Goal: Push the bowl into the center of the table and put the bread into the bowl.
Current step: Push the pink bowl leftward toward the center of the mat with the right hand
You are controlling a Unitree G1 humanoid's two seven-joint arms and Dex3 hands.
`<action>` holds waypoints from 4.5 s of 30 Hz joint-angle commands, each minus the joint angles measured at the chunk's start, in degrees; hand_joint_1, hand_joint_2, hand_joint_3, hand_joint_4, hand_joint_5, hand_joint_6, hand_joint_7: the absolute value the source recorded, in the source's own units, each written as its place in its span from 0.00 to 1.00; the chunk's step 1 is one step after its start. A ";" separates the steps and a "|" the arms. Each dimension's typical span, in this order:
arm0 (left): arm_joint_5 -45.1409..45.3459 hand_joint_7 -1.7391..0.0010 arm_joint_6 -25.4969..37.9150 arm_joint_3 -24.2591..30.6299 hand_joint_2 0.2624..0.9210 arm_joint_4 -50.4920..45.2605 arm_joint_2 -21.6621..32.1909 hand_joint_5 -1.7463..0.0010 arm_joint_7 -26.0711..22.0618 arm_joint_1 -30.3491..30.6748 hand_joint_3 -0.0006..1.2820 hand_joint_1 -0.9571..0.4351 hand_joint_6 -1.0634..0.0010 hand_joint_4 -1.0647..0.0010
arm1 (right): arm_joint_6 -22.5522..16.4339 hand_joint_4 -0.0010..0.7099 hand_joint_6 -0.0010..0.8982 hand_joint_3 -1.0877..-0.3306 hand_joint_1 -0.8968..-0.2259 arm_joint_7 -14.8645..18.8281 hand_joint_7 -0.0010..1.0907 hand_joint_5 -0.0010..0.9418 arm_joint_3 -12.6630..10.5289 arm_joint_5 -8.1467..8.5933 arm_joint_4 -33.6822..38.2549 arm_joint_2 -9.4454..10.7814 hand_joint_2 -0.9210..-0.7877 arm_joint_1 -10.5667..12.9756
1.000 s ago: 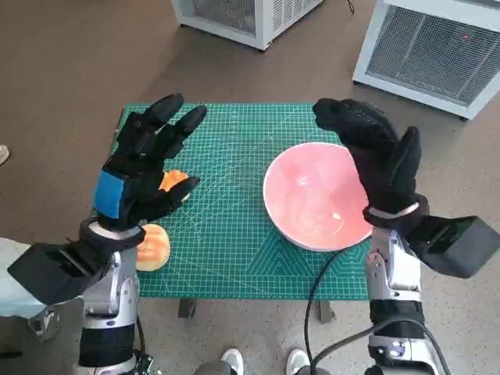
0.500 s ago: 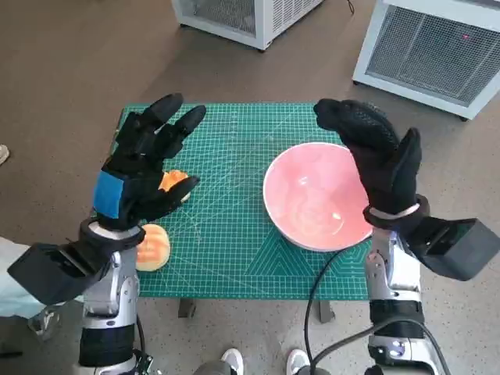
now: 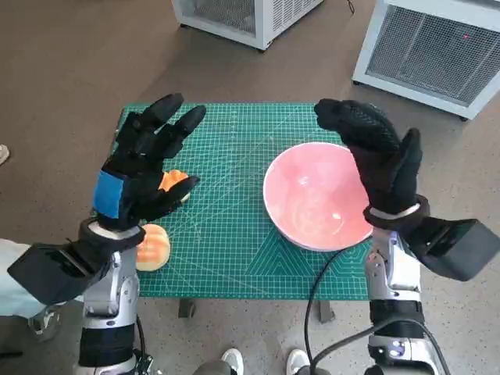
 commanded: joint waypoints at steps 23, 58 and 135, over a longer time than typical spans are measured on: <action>-0.97 0.71 0.60 0.45 1.00 -1.17 0.06 0.93 0.06 0.84 0.16 0.45 0.81 0.60 | -16.96 0.30 0.03 0.35 0.36 -8.36 0.52 0.02 -11.52 -3.01 33.24 -6.82 0.00 -6.01; -1.99 0.69 2.37 1.52 1.00 -2.20 0.92 0.94 -0.68 1.45 0.14 0.44 0.83 0.61 | 0.93 0.33 0.11 0.24 0.40 -17.19 0.53 0.01 -13.58 -5.15 47.96 -2.83 0.00 -11.33; 0.75 0.63 5.06 3.65 1.00 -13.72 1.69 0.90 5.53 11.32 0.15 0.44 0.92 0.67 | 2.54 0.35 0.26 0.37 0.40 -14.99 0.39 0.00 -14.25 -9.00 47.36 4.68 0.00 -20.63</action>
